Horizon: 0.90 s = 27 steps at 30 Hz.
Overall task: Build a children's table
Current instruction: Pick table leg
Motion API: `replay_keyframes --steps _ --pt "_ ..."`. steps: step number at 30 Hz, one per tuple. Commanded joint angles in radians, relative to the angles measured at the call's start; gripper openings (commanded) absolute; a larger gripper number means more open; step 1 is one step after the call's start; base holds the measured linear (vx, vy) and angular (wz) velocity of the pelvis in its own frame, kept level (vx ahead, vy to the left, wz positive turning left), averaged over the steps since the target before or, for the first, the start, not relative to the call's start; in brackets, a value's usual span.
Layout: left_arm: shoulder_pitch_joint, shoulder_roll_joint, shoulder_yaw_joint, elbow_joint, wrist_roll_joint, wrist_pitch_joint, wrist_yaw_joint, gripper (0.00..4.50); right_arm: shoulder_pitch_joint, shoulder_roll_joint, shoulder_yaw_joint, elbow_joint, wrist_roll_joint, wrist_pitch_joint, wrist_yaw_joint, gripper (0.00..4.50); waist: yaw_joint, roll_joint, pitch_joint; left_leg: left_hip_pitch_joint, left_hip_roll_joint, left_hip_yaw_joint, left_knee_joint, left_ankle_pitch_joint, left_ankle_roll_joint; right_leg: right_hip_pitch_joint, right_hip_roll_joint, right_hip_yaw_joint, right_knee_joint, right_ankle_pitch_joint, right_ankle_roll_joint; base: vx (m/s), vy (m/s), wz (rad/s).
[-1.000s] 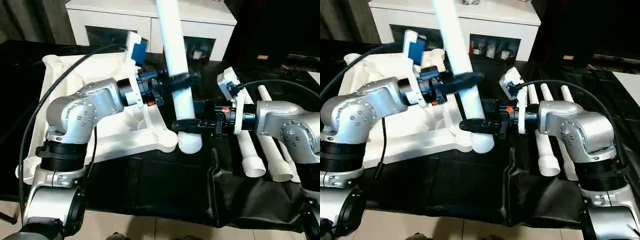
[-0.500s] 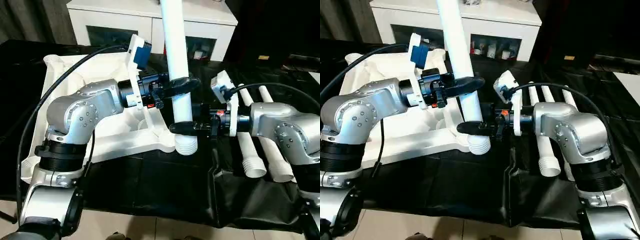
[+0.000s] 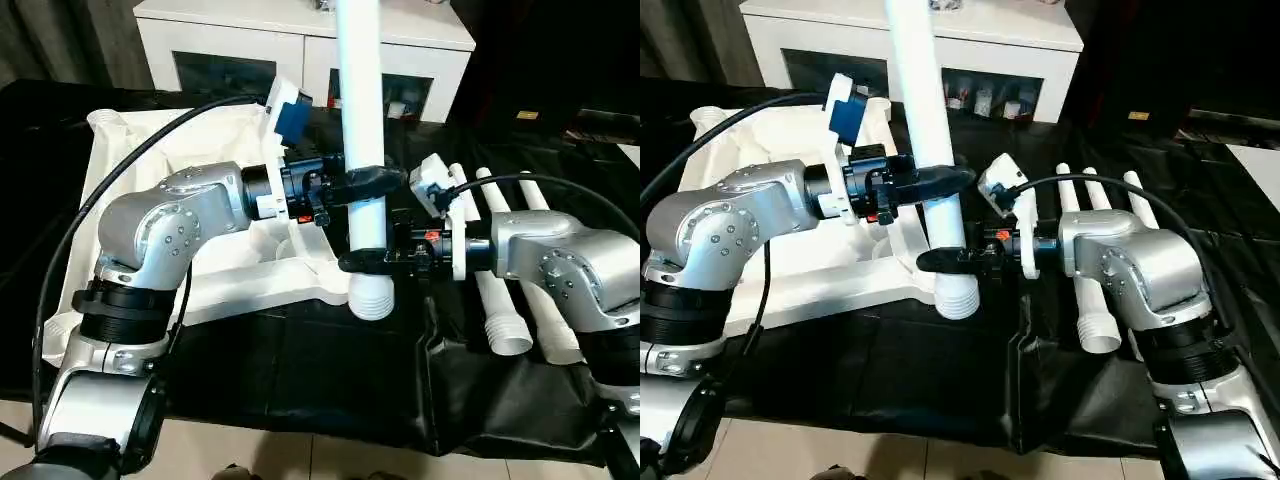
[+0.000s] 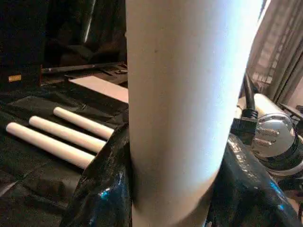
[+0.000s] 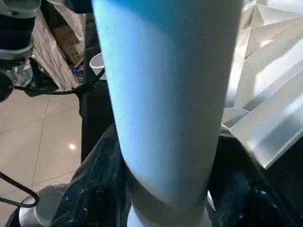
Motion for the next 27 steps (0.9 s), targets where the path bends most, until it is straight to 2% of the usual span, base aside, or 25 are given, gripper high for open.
replay_keyframes --steps 1,5,6,9,10,11,13,15,20,23,24,26,27 --pt "-0.027 0.002 -0.005 -0.019 0.006 -0.021 -0.012 1.83 0.010 -0.008 0.009 -0.004 -0.005 0.004 0.003 1.91 0.004 0.000 -0.078 0.004 0.052 -0.015 -0.065 -0.026 0.013 0.066 -0.084 0.045 -0.060 -0.049 -0.258 0.000 0.000 0.00" --pt "-0.029 0.002 -0.002 -0.012 0.010 -0.026 -0.013 1.83 0.022 -0.008 0.016 -0.014 -0.005 0.007 0.001 1.87 0.004 0.002 -0.078 0.005 0.052 -0.015 -0.065 -0.028 0.012 0.066 -0.083 0.045 -0.060 -0.044 -0.259 0.000 0.000 0.00" --pt "-0.032 0.002 0.000 -0.007 0.014 -0.031 -0.013 1.83 0.030 -0.006 0.021 -0.019 -0.008 0.003 -0.002 1.87 0.005 0.007 -0.078 0.004 0.052 -0.016 -0.065 -0.029 0.010 0.066 -0.084 0.045 -0.059 -0.043 -0.261 0.000 0.000 0.00" --pt "-0.034 0.000 0.001 -0.002 0.030 -0.043 0.003 1.83 0.032 0.000 0.017 -0.016 -0.010 -0.002 -0.011 1.86 0.003 0.006 -0.078 0.005 0.052 -0.016 -0.065 -0.035 0.008 0.066 -0.083 0.045 -0.060 -0.041 -0.262 0.000 0.000 0.00" --pt "-0.040 -0.006 0.010 0.008 0.014 -0.016 0.010 1.83 0.032 0.004 0.011 -0.012 -0.011 -0.003 -0.016 1.86 0.003 0.006 -0.078 0.006 0.052 -0.016 -0.065 -0.037 0.006 0.066 -0.084 0.045 -0.060 -0.042 -0.264 0.000 0.000 0.00" --pt "-0.044 -0.011 0.016 0.015 0.000 0.006 0.013 2.18 0.031 0.007 0.008 -0.010 -0.011 -0.004 -0.019 1.86 0.004 0.007 -0.078 0.005 0.052 -0.016 -0.065 -0.036 0.005 0.066 -0.083 0.044 -0.059 -0.040 -0.265 0.000 0.000 0.00" --pt "-0.049 -0.016 0.035 0.014 -0.030 0.035 0.014 2.53 0.028 0.012 -0.004 -0.001 -0.013 -0.008 -0.030 1.86 0.004 0.008 -0.080 0.006 0.050 -0.016 -0.064 -0.034 0.003 0.067 -0.082 0.044 -0.058 -0.027 -0.270 0.000 0.000 0.00" --pt "-0.049 -0.015 0.042 0.014 -0.039 0.046 0.014 2.59 0.026 0.014 -0.010 0.003 -0.013 -0.010 -0.034 1.85 0.004 0.008 -0.080 0.005 0.051 -0.016 -0.065 -0.033 0.004 0.068 -0.083 0.044 -0.057 -0.015 -0.277 0.000 0.000 0.00" --pt "-0.032 -0.004 0.054 -0.012 -0.057 0.061 -0.005 3.17 0.032 0.018 -0.024 0.002 -0.006 -0.015 -0.048 1.85 0.005 0.011 -0.079 0.005 0.050 -0.017 -0.065 -0.037 0.001 0.068 -0.082 0.044 -0.058 -0.020 -0.273 0.000 0.000 0.00" --pt "-0.024 0.002 0.063 -0.027 -0.078 0.076 -0.012 3.35 0.037 0.023 -0.034 0.008 -0.011 -0.023 -0.064 1.85 0.005 0.012 -0.079 0.006 0.051 -0.016 -0.065 -0.041 -0.002 0.067 -0.083 0.044 -0.057 -0.016 -0.276 0.000 0.000 0.00" --pt "-0.019 0.003 0.072 -0.032 -0.090 0.084 -0.010 3.52 0.038 0.031 -0.046 0.018 -0.018 -0.032 -0.084 1.85 0.004 0.011 -0.078 0.005 0.050 -0.016 -0.065 -0.042 -0.002 0.067 -0.082 0.043 -0.058 -0.018 -0.276 0.000 0.000 0.00" --pt "0.007 0.018 0.089 -0.055 -0.109 0.101 -0.015 3.61 0.035 0.061 -0.104 0.054 -0.022 -0.050 -0.154 1.85 0.002 0.012 -0.079 0.004 0.050 -0.018 -0.067 -0.048 -0.011 0.068 -0.084 0.043 -0.058 -0.029 -0.274 0.000 0.000 0.00" --pt "0.015 0.021 0.089 -0.059 -0.109 0.103 -0.016 3.68 0.036 0.061 -0.115 0.055 -0.016 -0.051 -0.156 1.85 0.002 0.016 -0.078 0.005 0.050 -0.018 -0.067 -0.053 -0.012 0.066 -0.083 0.043 -0.058 -0.035 -0.273 0.000 0.000 0.00"
